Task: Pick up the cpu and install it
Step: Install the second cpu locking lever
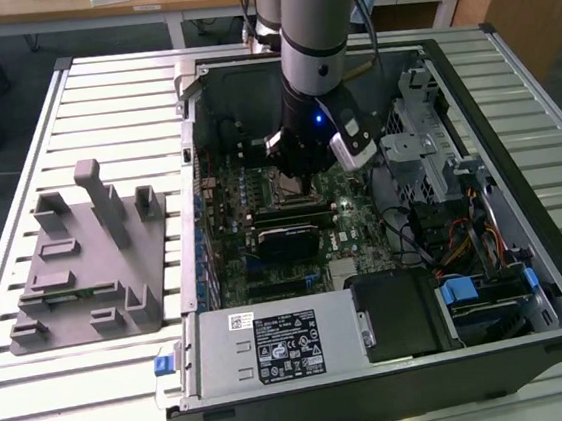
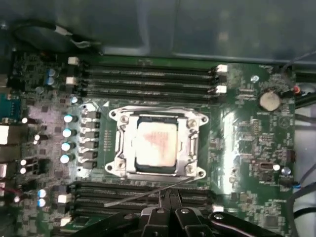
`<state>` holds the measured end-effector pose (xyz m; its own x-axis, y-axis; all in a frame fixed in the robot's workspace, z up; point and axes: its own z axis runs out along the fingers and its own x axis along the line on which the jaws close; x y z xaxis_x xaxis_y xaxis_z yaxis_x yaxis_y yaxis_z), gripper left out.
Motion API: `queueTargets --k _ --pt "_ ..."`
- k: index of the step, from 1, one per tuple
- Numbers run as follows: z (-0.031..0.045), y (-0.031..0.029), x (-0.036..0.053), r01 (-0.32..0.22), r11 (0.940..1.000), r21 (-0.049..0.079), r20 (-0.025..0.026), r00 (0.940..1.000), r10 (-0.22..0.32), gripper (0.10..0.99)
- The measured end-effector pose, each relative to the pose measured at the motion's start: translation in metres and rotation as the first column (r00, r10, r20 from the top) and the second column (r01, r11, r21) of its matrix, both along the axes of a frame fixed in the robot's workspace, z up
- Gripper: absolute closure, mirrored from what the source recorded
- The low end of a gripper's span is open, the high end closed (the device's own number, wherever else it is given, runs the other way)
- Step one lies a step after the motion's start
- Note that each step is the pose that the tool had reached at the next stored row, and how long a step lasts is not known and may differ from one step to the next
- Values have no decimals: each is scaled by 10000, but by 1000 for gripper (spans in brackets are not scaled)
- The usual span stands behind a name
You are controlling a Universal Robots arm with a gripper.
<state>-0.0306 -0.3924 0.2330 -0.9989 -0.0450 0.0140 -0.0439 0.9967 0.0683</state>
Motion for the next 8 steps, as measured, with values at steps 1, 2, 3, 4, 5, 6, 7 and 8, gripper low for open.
queueTargets --k 1,2,3,4,5,6,7,8 --pt "-1 -4 -35 -2 10000 0 -1 10000 2 980" --pt "-1 -4 -75 -1 10000 0 0 10000 1 980" --pt "-1 -5 -114 0 10000 -1 -1 10000 0 980" --pt "-2 -4 -142 0 10000 1 0 10000 0 980" --pt "-2 -4 -160 -1 10000 0 0 10000 1 980" --pt "-2 -4 -164 0 10000 -1 0 10000 0 980" --pt "-2 -4 -164 0 10000 -1 -1 10000 0 980" --pt "-2 -4 -164 -1 10000 -1 -1 10000 1 980"
